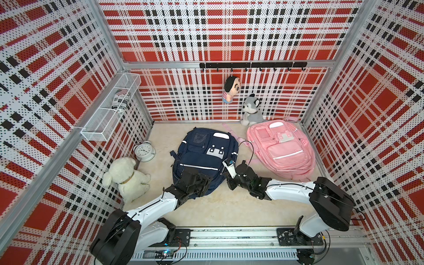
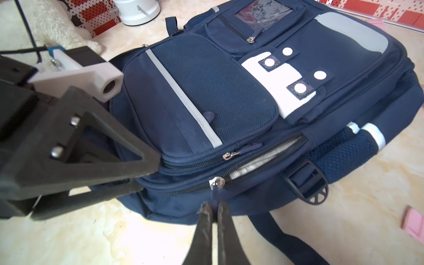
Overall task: Zip up the backpack
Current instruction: Zip the zipper on the backpack.
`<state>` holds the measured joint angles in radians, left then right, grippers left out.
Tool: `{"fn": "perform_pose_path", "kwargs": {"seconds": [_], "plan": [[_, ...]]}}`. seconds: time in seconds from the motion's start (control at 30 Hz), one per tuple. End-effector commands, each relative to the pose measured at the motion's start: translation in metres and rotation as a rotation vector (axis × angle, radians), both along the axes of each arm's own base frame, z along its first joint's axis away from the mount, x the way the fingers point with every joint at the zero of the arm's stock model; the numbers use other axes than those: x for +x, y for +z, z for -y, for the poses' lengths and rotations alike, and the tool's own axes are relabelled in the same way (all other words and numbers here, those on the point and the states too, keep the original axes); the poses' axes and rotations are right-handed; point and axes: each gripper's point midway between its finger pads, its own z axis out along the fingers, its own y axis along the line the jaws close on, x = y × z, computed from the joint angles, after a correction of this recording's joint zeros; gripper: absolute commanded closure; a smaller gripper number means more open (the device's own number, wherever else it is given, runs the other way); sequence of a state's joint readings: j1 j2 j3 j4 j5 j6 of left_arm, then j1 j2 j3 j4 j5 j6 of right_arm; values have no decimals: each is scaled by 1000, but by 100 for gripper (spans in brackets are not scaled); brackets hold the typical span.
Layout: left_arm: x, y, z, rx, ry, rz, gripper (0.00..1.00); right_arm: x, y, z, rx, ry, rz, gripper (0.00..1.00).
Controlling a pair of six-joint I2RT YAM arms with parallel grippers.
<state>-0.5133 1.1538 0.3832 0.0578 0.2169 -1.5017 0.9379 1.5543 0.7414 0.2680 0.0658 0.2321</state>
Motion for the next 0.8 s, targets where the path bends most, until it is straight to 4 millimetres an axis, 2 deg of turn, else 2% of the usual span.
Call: {"fn": "perform_pose_path", "kwargs": {"seconds": [0.0, 0.03, 0.1, 0.27, 0.37, 0.53, 0.6, 0.77], "plan": [[10, -9, -13, 64, 33, 37, 79, -9, 36, -12, 107, 64, 54, 100], [11, -10, -15, 75, 35, 37, 90, -11, 37, -11, 108, 70, 56, 100], [13, -11, -17, 87, 39, 48, 100, -13, 37, -10, 104, 77, 59, 100], [14, -9, -24, 104, 42, 58, 100, -11, 30, -1, 52, 57, 68, 100], [13, -7, -30, 102, 52, 62, 100, -4, 20, 10, -18, 23, 83, 100], [11, -3, -38, 102, 54, 74, 100, 25, 0, 43, -103, -62, 61, 100], [9, -1, -41, 99, 57, 78, 100, 40, -5, 62, -142, -117, 61, 100], [4, -1, -43, 91, 50, 83, 100, 81, -5, 101, -155, -235, 64, 100]]}}
